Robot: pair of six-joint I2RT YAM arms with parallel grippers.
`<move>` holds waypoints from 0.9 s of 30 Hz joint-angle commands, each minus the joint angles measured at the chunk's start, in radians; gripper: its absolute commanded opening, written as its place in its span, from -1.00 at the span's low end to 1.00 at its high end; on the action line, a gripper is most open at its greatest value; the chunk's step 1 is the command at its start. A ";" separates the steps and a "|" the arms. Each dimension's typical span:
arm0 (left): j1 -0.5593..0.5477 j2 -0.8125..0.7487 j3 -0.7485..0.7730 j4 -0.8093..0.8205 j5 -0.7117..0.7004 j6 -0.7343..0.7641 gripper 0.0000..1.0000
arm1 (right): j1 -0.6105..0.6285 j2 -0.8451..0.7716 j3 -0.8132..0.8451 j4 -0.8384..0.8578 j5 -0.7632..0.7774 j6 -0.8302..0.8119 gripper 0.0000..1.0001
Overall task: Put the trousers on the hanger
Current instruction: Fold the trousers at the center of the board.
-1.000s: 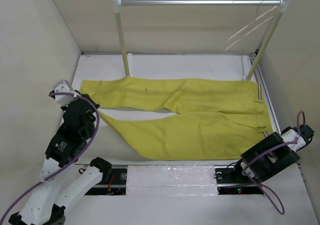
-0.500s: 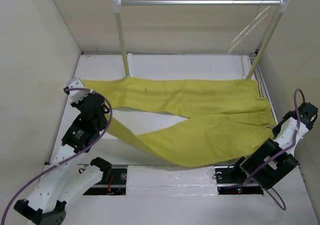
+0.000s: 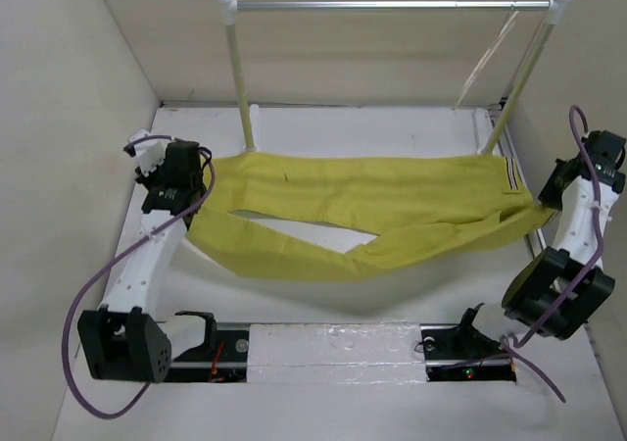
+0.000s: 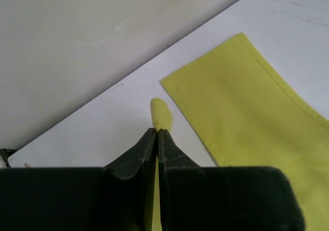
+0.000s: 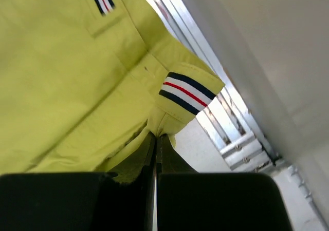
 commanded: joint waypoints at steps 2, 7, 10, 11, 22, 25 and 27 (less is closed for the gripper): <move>0.044 0.090 0.150 -0.063 0.000 -0.044 -1.00 | 0.036 0.098 0.200 0.078 -0.023 -0.042 -1.00; 0.091 0.192 0.212 -0.110 -0.075 -0.031 -1.00 | 0.098 0.216 0.286 0.143 -0.034 -0.013 -1.00; 0.114 0.241 0.285 -0.139 -0.092 -0.026 -1.00 | 0.132 0.308 0.335 0.166 -0.066 0.008 -1.00; 0.114 0.253 0.328 -0.133 -0.104 -0.014 -1.00 | 0.132 0.356 0.361 0.178 -0.072 0.016 -1.00; 0.159 0.708 0.790 -0.185 -0.109 0.055 -1.00 | 0.174 0.678 0.665 0.166 -0.105 0.028 -1.00; 0.159 0.787 0.889 -0.209 -0.111 0.083 -1.00 | 0.183 0.764 0.786 0.131 -0.106 0.028 -1.00; 0.159 0.808 0.903 -0.193 -0.101 0.094 -1.00 | 0.183 0.796 0.826 0.118 -0.118 0.027 -1.00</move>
